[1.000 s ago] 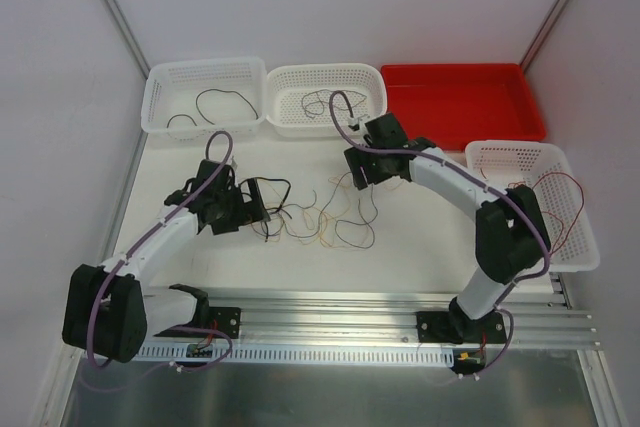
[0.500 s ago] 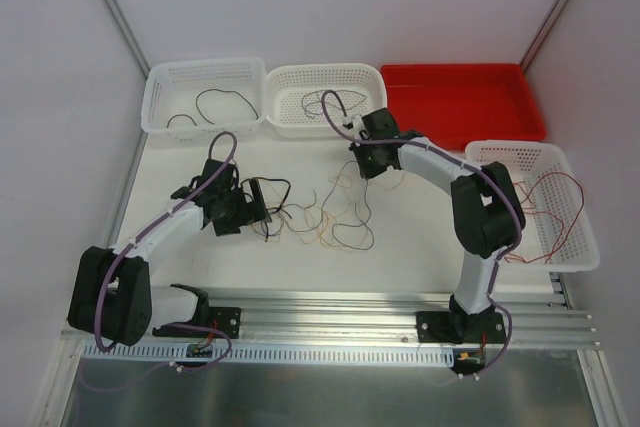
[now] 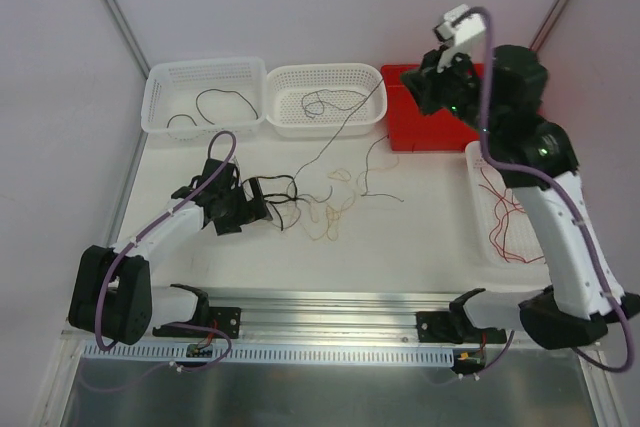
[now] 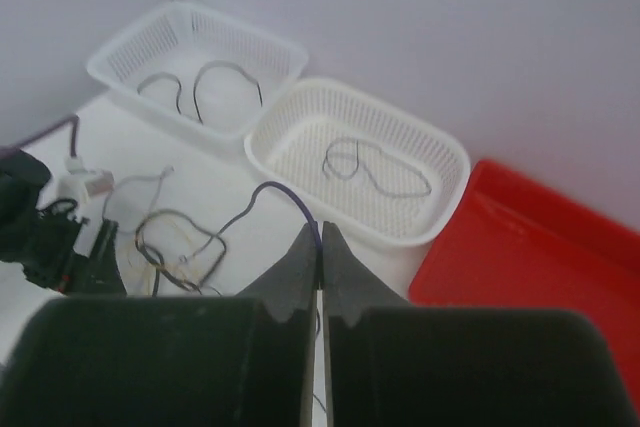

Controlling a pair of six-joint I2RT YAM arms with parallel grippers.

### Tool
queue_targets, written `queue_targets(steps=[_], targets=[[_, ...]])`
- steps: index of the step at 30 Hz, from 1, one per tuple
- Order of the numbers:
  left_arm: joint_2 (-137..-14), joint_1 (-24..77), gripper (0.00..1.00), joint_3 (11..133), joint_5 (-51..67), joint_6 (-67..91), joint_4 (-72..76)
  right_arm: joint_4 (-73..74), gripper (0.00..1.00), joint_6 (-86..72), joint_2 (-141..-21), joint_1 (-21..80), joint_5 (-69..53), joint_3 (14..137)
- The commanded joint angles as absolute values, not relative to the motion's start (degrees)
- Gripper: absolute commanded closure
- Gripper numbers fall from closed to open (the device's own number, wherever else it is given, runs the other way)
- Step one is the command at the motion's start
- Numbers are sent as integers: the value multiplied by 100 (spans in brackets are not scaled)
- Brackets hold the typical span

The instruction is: Untangle the cables

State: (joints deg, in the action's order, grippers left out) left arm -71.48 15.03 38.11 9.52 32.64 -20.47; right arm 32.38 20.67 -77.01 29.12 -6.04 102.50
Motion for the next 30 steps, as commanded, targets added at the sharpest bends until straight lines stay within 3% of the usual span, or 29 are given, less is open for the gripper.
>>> queue_targets(steps=[1,13,23,30], targets=[[-7075,1529,4,3929,870,3349,-1986,3245,99,1961,-7111,2918,-703,10678],[-7172,1538,4,4263,1037,3437,-1986,2469,99,1538,-6635,2918,-659,10898],[-5688,1731,3,4737,1380,2751,-1986,2777,99,1336,-6504,2909,-1212,9810],[-4905,1731,3,4913,1345,2015,-1995,2584,99,1230,-6706,2909,-1327,9685]])
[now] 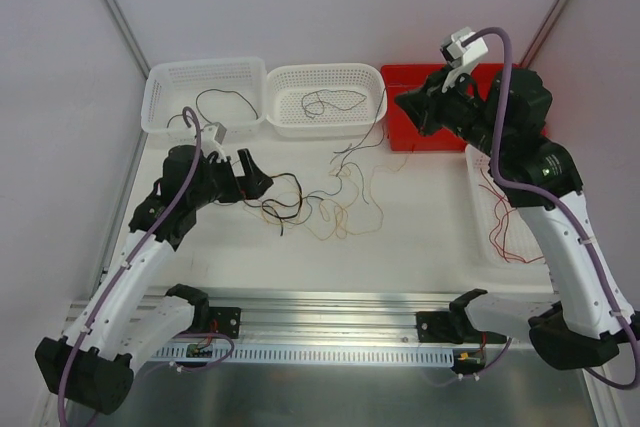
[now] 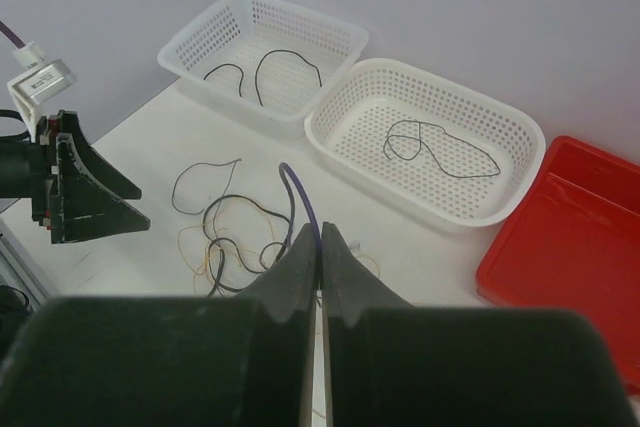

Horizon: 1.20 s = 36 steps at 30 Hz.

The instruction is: Untangle the cables

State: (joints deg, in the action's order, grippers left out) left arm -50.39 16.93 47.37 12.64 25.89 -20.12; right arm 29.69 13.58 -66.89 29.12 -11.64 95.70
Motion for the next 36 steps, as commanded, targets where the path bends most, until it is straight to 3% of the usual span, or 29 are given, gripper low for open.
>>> queue_targets(steps=[1,12,21,30,36], targets=[[-4809,1731,2,4896,1353,1926,-1995,2558,99,1248,-6863,2909,-1310,9755],[-4921,1731,2,4667,722,959,-2074,1961,98,1424,-8637,2787,-1134,11855],[-5536,1731,3,4386,580,844,-2048,-156,98,1503,-10018,2461,-748,12708],[-5669,1731,3,4254,571,1028,-2048,-1714,99,1503,-12250,2294,-387,13551],[-5730,1731,3,4245,519,1028,-2065,-2021,99,1143,-12788,2206,-255,12816]])
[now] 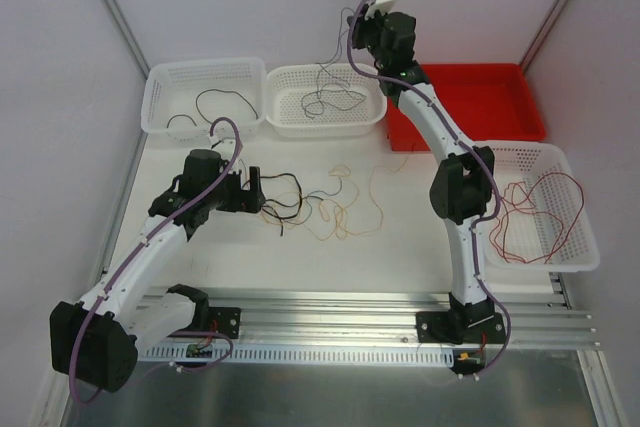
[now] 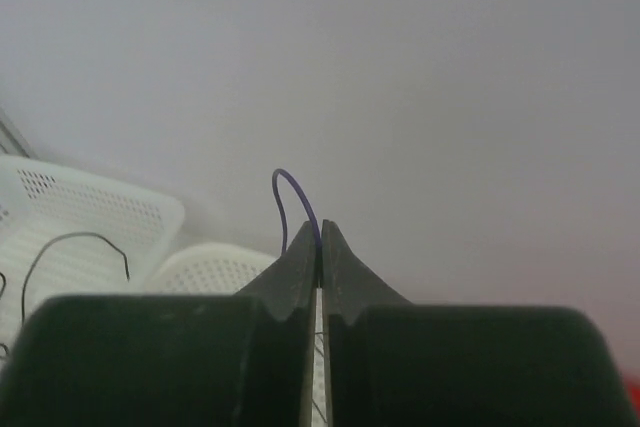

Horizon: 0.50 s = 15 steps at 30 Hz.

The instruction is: Untangle the cables

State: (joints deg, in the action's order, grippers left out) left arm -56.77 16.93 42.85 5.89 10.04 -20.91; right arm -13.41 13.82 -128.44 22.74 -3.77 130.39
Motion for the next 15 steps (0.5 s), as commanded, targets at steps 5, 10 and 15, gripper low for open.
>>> queue_targets(steps=[5,10,15], targets=[[-5801,1731,3,4271,598,1055,-2083,-1716,99,1116,-12963,2197,-211,12269],[-5801,1731,3,4272,501,1063,-2101,-1126,98,661,-13604,2153,-237,12647],[-5809,1731,3,4271,475,1063,-2118,-975,86,27,-13711,2074,-184,12324]])
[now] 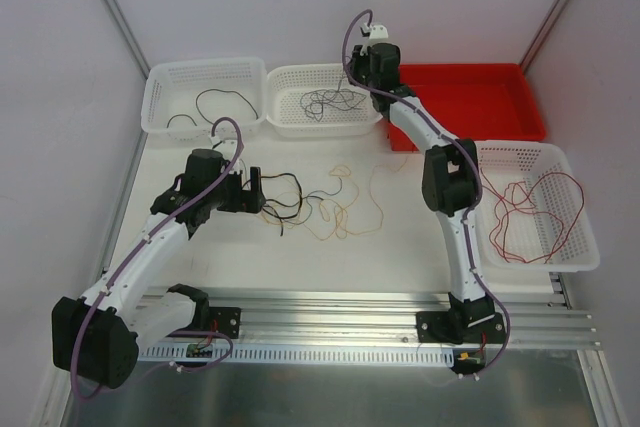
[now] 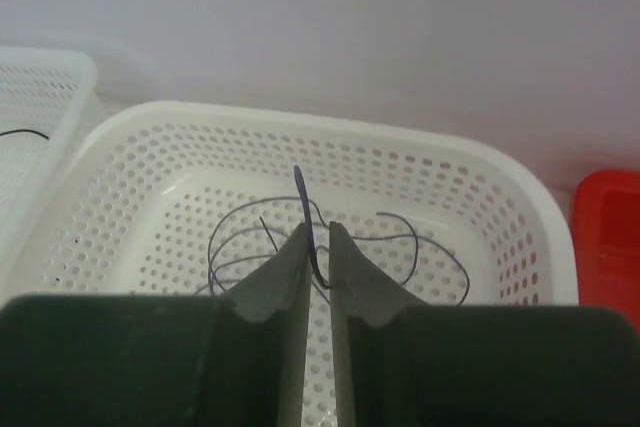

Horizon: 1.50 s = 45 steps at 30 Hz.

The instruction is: Untangle the cables

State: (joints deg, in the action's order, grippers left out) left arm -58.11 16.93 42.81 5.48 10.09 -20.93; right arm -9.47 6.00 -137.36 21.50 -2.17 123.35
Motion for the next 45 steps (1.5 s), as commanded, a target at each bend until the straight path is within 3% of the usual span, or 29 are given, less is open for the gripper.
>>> queue_targets(steps=[1,3,8,12,15,28,37,45], targets=[[-5818,1731,3,4280,483,1081,-2118,-1010,84,-122,-13667,2066,-185,12122],[-5827,1731,3,4271,510,1081,-2136,-958,70,-237,-13571,2039,-158,11980],[-5801,1731,3,4289,501,1098,-2153,-519,51,-71,-13202,2004,-115,11865],[-5757,1731,3,4280,457,1107,-2171,-229,27,281,-12684,1995,-44,11593],[-5739,1731,3,4298,448,1151,-2171,113,19,544,-12131,2004,-61,11295],[-5880,1425,4,4377,26,1643,-2347,2397,14,1082,-9959,3005,-1098,9372],[-6512,923,7,4692,351,2469,-2391,1891,14,247,-8729,3893,-932,7034],[-7855,932,24,5457,325,3322,-2399,1530,14,-140,-7393,4377,-185,5450]])
